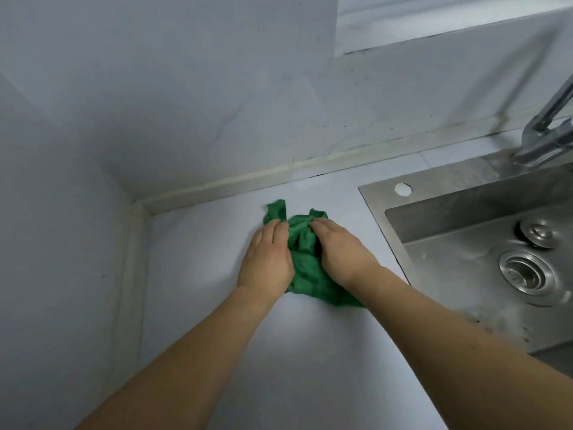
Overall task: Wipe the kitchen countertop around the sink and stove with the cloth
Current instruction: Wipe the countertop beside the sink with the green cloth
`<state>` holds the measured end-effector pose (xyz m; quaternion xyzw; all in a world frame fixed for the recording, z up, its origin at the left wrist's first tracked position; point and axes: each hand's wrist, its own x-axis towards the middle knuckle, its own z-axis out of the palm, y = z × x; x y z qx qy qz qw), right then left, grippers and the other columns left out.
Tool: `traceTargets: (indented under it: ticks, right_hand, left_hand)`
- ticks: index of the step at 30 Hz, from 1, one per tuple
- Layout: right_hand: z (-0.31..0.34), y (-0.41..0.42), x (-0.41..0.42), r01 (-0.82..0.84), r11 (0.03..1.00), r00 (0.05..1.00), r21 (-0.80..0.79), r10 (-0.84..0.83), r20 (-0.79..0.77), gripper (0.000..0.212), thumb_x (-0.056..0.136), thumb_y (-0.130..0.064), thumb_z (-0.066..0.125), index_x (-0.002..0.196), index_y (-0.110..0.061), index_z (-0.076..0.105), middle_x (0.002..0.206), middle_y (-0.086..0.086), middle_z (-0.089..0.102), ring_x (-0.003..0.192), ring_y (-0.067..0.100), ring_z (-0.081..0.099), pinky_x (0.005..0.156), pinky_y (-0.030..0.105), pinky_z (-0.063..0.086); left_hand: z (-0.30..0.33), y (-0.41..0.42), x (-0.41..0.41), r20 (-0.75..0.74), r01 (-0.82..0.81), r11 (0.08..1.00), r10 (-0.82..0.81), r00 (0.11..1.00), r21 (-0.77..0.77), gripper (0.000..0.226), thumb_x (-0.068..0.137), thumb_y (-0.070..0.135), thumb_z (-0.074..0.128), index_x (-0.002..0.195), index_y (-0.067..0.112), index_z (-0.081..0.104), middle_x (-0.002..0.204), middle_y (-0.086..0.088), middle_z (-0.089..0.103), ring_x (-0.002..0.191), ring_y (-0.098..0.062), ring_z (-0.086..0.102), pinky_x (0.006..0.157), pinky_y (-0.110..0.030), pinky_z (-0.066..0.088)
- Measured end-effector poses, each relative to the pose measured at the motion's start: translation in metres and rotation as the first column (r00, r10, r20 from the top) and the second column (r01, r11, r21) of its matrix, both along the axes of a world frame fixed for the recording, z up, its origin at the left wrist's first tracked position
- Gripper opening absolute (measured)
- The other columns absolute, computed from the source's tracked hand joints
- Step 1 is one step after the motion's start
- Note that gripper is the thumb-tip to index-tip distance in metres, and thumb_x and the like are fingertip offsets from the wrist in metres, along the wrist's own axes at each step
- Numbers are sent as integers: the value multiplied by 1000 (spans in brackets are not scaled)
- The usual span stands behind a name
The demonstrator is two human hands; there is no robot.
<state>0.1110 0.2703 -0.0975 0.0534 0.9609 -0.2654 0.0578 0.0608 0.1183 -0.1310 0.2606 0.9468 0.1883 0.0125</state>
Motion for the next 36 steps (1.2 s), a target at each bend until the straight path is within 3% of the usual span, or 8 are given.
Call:
traceTargets:
  ticks: [4, 10, 16, 20, 23, 29, 32, 36]
  right_hand:
    - [-21, 2, -27, -10, 1000, 995, 25, 13, -101, 58, 94, 1, 36, 150, -7, 24, 158, 7, 20, 145, 20, 21, 113, 18, 10]
    - [-38, 29, -89, -94, 987, 957, 129, 125, -263, 51, 83, -3, 31, 127, 10, 53, 133, 26, 52, 121, 42, 51, 115, 32, 17]
    - [-36, 31, -69, -183, 951, 955, 251, 233, -185, 64, 79, -14, 18, 131, 7, 50, 139, 22, 49, 129, 35, 47, 117, 41, 19]
    - [-29, 45, -25, -295, 881, 924, 370, 361, -122, 56, 81, -11, 29, 127, 3, 56, 133, 18, 56, 124, 32, 54, 113, 49, 21]
    - [-23, 58, 3, -301, 785, 911, 541, 405, -81, 54, 82, -16, 33, 128, -6, 59, 137, 10, 55, 127, 31, 51, 115, 48, 21]
    - [-4, 79, 56, -196, 834, 902, 516, 359, -239, 43, 88, -27, 48, 125, -8, 58, 106, 13, 55, 86, 32, 53, 77, 41, 40]
    - [-13, 94, 89, -420, 810, 855, 409, 505, -122, 47, 88, -32, 49, 125, -5, 60, 93, 10, 58, 77, 29, 59, 70, 37, 51]
    - [-5, 107, 104, -444, 799, 856, 406, 512, -71, 41, 76, -18, 72, 117, -14, 68, 90, 7, 58, 74, 27, 62, 58, 26, 44]
  left_hand:
    - [-9, 16, -34, 40, -34, 997, 32, 999, 62, 49, 95, 5, 42, 143, -2, 38, 153, -22, 32, 144, -35, 26, 121, -40, 17]
    - [-10, 31, -96, -64, 70, 997, -68, 996, 27, 37, 89, 7, 43, 124, 0, 54, 129, -19, 51, 125, -35, 43, 105, -46, 40]
    - [1, 25, -66, -43, 117, 985, -123, 991, -124, 60, 92, 15, 44, 151, 14, 31, 132, -15, 45, 118, -33, 41, 100, -40, 37]
    - [17, 16, -22, -103, 142, 964, -168, 980, -224, 41, 80, 34, 41, 108, 8, 54, 107, -13, 47, 99, -31, 43, 83, -40, 36]
    - [18, 24, -6, -78, 106, 981, -120, 990, -163, 54, 77, 46, 31, 100, 3, 54, 111, -17, 49, 105, -34, 45, 93, -44, 38]
    - [-2, 35, 46, 32, -25, 998, 27, 999, -53, 62, 85, 36, 29, 136, 1, 40, 136, -27, 45, 128, -44, 41, 111, -53, 31]
    - [4, 34, 79, 72, -73, 996, 77, 994, -50, 69, 88, 39, 28, 154, 20, 21, 151, -23, 29, 138, -40, 26, 118, -51, 19]
    - [16, 44, 122, 366, -135, 987, 158, 917, -88, 83, 90, 47, 42, 155, 25, -5, 161, -5, -17, 147, -26, -16, 120, -43, -7]
